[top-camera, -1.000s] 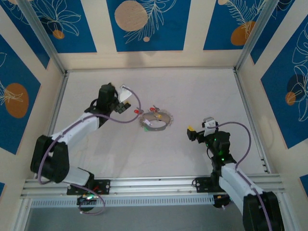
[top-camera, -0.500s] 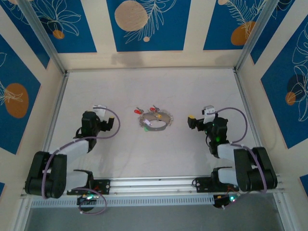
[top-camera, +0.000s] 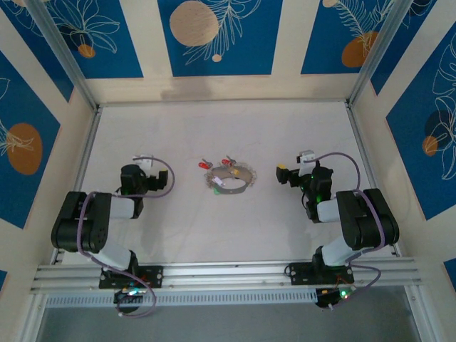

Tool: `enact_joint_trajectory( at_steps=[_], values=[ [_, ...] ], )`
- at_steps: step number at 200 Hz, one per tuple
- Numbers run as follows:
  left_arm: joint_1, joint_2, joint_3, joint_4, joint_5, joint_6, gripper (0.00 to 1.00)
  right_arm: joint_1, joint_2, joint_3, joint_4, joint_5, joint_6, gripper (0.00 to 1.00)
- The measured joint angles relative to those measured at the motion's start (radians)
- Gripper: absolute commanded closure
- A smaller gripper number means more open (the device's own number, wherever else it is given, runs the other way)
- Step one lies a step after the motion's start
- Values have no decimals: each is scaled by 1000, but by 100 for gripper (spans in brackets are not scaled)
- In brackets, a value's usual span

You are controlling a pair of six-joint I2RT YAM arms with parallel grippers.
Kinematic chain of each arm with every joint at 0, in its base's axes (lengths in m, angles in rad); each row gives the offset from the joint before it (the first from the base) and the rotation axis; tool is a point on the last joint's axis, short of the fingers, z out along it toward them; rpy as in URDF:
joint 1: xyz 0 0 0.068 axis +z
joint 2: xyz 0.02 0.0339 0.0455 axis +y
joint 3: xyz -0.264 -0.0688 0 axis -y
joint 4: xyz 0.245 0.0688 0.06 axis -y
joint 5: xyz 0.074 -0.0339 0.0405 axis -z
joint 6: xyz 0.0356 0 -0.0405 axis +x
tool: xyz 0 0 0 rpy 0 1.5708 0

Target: Put the keys on the keyring

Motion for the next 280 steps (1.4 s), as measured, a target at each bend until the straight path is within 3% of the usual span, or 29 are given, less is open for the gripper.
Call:
enact_joint_trajectory(
  at_steps=[73,146,280],
  values=[
    [-1,0,3,19,0,-6,0,-10,0,50,-84,50,33,1],
    [-3,0,3,24,0,-6,0,-11,0,-5,-14,125,68,1],
    [-3,0,3,25,0,-6,0,-11,0,80,-130,107,67,1]
  ],
)
